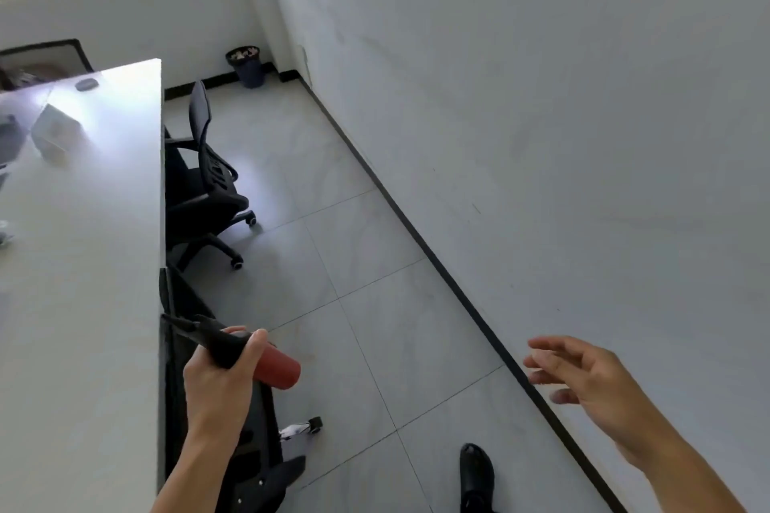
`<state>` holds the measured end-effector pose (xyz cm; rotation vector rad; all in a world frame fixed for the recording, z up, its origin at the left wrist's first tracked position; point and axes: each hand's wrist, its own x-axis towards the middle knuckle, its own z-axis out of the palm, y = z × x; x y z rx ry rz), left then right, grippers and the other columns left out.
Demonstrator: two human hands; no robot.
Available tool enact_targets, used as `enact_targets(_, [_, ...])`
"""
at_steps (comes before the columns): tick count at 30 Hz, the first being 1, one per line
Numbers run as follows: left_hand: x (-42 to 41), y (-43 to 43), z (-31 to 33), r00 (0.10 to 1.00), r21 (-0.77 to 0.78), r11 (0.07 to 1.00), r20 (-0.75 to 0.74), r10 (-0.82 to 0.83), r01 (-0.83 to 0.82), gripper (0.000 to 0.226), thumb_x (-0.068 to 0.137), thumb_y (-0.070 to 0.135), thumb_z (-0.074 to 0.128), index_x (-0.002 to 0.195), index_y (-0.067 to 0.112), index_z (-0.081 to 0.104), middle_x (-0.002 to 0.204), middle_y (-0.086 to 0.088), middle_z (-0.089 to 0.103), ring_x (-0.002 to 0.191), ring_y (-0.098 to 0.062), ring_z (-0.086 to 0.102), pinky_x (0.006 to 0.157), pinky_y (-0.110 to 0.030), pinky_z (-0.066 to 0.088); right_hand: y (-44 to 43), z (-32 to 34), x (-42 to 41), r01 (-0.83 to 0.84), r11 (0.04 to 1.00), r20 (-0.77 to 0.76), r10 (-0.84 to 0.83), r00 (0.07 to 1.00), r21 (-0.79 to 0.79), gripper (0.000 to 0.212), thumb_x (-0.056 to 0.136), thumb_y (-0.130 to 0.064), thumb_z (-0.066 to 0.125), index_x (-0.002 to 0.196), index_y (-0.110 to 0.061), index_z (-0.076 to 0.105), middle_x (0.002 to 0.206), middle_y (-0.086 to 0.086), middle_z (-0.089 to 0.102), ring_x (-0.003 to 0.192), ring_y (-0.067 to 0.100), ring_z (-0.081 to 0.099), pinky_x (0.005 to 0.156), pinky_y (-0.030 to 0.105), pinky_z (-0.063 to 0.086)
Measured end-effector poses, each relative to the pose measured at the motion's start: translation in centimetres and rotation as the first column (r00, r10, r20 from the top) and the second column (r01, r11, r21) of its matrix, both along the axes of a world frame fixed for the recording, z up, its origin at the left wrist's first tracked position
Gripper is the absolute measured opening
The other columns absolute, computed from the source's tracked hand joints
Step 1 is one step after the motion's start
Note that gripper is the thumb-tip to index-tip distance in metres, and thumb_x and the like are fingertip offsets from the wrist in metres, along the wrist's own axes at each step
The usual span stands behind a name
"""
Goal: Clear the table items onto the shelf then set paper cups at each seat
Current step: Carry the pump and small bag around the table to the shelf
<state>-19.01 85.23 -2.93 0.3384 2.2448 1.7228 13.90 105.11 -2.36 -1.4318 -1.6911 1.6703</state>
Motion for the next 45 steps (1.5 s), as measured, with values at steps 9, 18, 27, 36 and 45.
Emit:
enact_targets(9, [-6.3,10.0,2.8,0.974,0.016,0.977,-0.07,0.215,-0.215,0.019,0.082,0.009,0.072,0.1,0.007,0.065,0.088,-0.001,0.062,0.086,-0.02,0.059,0.062,-0.021,0.049,18.2,1.9,-16.5,-0.314,0.947,-0.018,0.316,0.949,0.071,0.015,0.091,-0.022,0.061,0.104,-0.02,0.068,0.091,0.0,0.076,0.079,0.011,0.073,0.072,0.032,0.056])
enact_targets(18, [-20.0,12.4,1.2,0.863,0.015,0.863,-0.02,0.505,-0.504,0.017,0.082,0.012,0.074,0.096,0.012,0.064,0.089,-0.008,0.065,0.086,-0.026,0.061,0.069,-0.024,0.048,25.9,1.2,-36.0,-0.454,0.891,-0.132,0.45,0.883,0.005,0.074,0.05,-0.073,0.074,0.1,-0.018,0.07,0.09,0.004,0.078,0.08,0.02,0.074,0.067,0.033,0.054])
enact_targets(27, [-37.3,17.7,3.9,0.837,0.046,0.839,-0.057,0.544,-0.542,0.014,0.081,0.009,0.075,0.092,0.013,0.066,0.089,-0.002,0.067,0.083,-0.011,0.062,0.072,-0.023,0.048,31.2,3.2,-56.6,-0.557,0.83,-0.155,0.554,0.818,0.028,0.079,0.046,-0.075,0.075,0.101,-0.019,0.071,0.087,0.0,0.078,0.081,0.02,0.074,0.067,0.033,0.055])
enact_targets(36, [-49.0,20.0,1.4,0.615,-0.006,0.616,-0.042,0.787,-0.788,0.018,0.082,0.007,0.073,0.097,0.004,0.065,0.086,-0.005,0.065,0.085,-0.023,0.061,0.081,-0.031,0.042,37.3,0.0,-79.6,-0.77,0.637,-0.058,0.768,0.638,-0.039,0.013,0.088,-0.016,0.064,0.099,-0.015,0.071,0.086,0.003,0.078,0.083,0.022,0.073,0.069,0.034,0.052])
enact_targets(45, [-54.7,20.4,2.4,0.335,0.017,0.335,-0.027,0.942,-0.942,0.017,0.082,0.008,0.073,0.097,0.006,0.066,0.088,0.001,0.067,0.082,-0.001,0.063,0.073,-0.02,0.044,35.0,1.5,-100.5,-0.935,0.354,-0.05,0.934,0.353,0.013,0.011,0.089,-0.015,0.064,0.097,-0.016,0.072,0.085,0.005,0.078,0.084,0.024,0.073,0.07,0.036,0.052])
